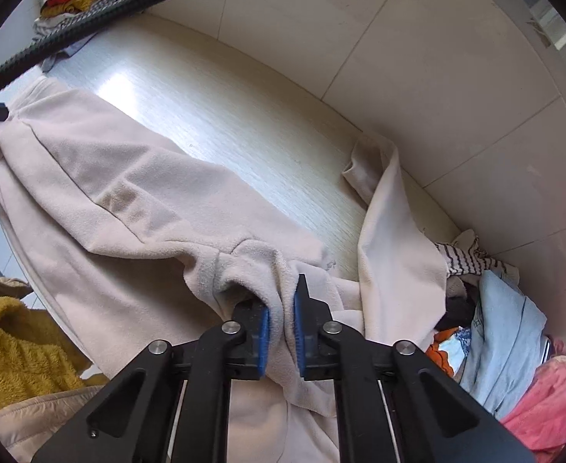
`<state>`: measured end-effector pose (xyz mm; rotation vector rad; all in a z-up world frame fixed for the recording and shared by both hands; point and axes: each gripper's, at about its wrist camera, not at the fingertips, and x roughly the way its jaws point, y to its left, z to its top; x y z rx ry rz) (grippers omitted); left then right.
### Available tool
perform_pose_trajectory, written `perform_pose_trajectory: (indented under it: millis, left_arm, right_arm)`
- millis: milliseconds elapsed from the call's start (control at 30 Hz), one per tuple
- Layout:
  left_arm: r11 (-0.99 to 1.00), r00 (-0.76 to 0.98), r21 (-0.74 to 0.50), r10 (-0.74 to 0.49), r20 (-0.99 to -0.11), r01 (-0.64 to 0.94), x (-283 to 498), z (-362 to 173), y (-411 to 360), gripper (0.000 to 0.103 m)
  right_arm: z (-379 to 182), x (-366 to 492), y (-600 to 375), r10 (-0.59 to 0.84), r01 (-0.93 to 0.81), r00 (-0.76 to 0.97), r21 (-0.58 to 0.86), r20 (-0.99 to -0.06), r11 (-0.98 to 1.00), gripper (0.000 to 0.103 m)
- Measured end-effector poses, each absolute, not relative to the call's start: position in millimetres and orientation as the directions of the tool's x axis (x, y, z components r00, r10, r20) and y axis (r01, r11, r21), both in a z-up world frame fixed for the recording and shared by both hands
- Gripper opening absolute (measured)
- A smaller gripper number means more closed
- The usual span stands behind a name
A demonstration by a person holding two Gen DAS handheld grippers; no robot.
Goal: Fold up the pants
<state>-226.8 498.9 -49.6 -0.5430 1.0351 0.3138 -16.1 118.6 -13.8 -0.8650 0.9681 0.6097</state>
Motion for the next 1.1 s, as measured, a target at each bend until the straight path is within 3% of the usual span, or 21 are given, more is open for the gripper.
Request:
perform_pose_trajectory:
  millis: [333,400,500,833,867,933,967,1000,1100]
  left_arm:
    - [0.82,0.428,-0.233,0.016,-0.903,-0.522,-221,-68,493,0.037]
    - [0.825,0.443,-0.247,0.004,-0.896,-0.508,-221,-66,491,0.016]
    - [0.83,0.478,-0.26,0.01,-0.878,-0.494,-225,-53,486,0.006]
    - [0.821,0.455,-0.249,0.015,-0.89,-0.513,-232,-56,487,0.007]
    - [0.816,0.464,-0.252,0.022,-0.885,-0.52,-233,-54,490,0.009]
    - [0.816,0.48,-0.249,0.04,-0.876,-0.521,-235,-50,495,0.028]
    - [0.817,0.484,-0.242,0.051,-0.874,-0.523,-234,-48,499,0.045]
    - [0.82,0.488,-0.236,0.06,-0.871,-0.521,-234,-48,501,0.053]
    - [0.822,0.45,-0.204,0.071,-0.89,-0.532,-229,-57,509,0.054]
  right_arm:
    - [-17,-16,92,0.048,-0.747,0.428,-0.324,-0.902,0.58,0.01]
    - [-21,-15,90,0.042,-0.744,0.422,-0.32,-0.906,0.587,0.01]
    - [-27,-16,89,0.036,-0.74,0.418,-0.317,-0.908,0.594,0.01]
    - [-37,-14,86,0.037,-0.742,0.4,-0.3,-0.916,0.6,0.011]
    - [-38,-14,86,0.035,-0.742,0.4,-0.301,-0.916,0.6,0.011]
    - [-40,-14,85,0.03,-0.745,0.396,-0.302,-0.918,0.596,0.011]
    - [-41,-14,85,0.029,-0.745,0.393,-0.3,-0.919,0.595,0.011]
    - [-42,-13,84,0.028,-0.746,0.39,-0.298,-0.92,0.596,0.011]
    - [-46,-11,83,0.025,-0.745,0.384,-0.294,-0.923,0.599,0.011]
